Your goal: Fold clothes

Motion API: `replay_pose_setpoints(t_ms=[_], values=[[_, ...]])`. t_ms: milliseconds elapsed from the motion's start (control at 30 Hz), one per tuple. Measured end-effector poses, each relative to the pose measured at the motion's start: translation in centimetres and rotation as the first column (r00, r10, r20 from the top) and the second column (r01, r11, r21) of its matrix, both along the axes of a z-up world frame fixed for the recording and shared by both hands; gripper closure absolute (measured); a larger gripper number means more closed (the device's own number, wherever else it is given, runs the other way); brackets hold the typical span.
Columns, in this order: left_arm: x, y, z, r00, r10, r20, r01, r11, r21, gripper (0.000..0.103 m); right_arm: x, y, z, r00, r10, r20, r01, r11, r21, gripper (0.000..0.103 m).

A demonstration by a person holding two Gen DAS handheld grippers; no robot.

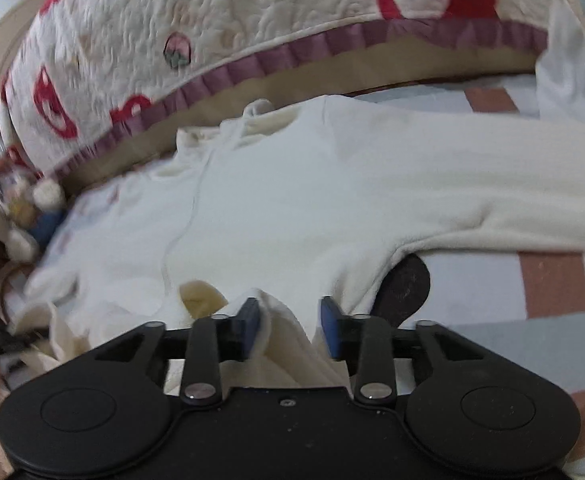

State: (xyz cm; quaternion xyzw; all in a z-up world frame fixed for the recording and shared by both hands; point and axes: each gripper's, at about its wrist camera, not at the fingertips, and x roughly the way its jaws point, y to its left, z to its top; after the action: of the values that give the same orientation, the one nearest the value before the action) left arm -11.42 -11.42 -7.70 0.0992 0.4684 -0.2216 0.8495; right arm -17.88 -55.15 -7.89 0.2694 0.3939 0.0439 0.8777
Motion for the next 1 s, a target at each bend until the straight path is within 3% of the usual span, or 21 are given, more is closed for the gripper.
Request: replay_pose_setpoints(t_ms=[67, 200, 433, 567, 700, 800, 867, 900, 1000], values=[[-0.1, 0.1, -0.2, 1.000, 0.003, 0.001, -0.003, 1.000, -0.004, 0.094, -1.7, -0.7, 0.4, 0.999, -0.002, 0.038, 0.000, 0.999, 0.042, 0.055], [0.1, 0.1, -0.3, 1.000, 0.023, 0.000, -0.023, 1.000, -0.018, 0.094, -5.9, -0.6, 1.6, 0.993, 0.044, 0.109, -0.045, 0.999, 0.011, 0.050], [0.7, 0.3, -0.3, 0.998, 0.059, 0.013, -0.059, 0.997, -0.050, 0.094, -11.4, 2.8, 0.2, 0.981, 0.189, 0.054, -0.177, 0.968, -0.178, 0.049], [0.6, 0.4, -0.3, 0.998, 0.068, 0.014, -0.067, 0.996, -0.060, 0.094, -10.2, 5.3, -1.2, 0.973, 0.226, 0.038, -0.211, 0.947, -0.243, 0.049], [-0.1, 0.2, 0.0, 0.999, 0.048, 0.012, -0.048, 0.998, -0.041, 0.093, -8.0, 6.4, -1.1, 0.979, 0.184, 0.083, -0.160, 0.958, -0.237, 0.043], [-1.0, -0.1, -0.2, 0.999, 0.034, -0.006, -0.034, 0.999, -0.023, 0.084, -7.3, 6.2, -0.2, 0.980, 0.147, 0.137, -0.117, 0.971, -0.207, 0.039], [-1.4, -0.5, -0.7, 0.999, 0.029, -0.015, -0.028, 0.999, 0.019, 0.069, -7.2, 6.0, 0.0, 0.980, 0.132, 0.150, -0.100, 0.974, -0.205, 0.038], [-1.6, -0.7, -1.0, 0.999, 0.026, -0.020, -0.025, 0.999, 0.042, 0.056, -7.1, 6.0, -0.1, 0.981, 0.126, 0.147, -0.092, 0.971, -0.219, 0.038], [-1.7, -0.7, -1.2, 1.000, 0.017, -0.025, -0.016, 0.999, 0.051, 0.052, -6.4, 5.7, -0.9, 0.987, 0.090, 0.135, -0.054, 0.968, -0.246, 0.038]])
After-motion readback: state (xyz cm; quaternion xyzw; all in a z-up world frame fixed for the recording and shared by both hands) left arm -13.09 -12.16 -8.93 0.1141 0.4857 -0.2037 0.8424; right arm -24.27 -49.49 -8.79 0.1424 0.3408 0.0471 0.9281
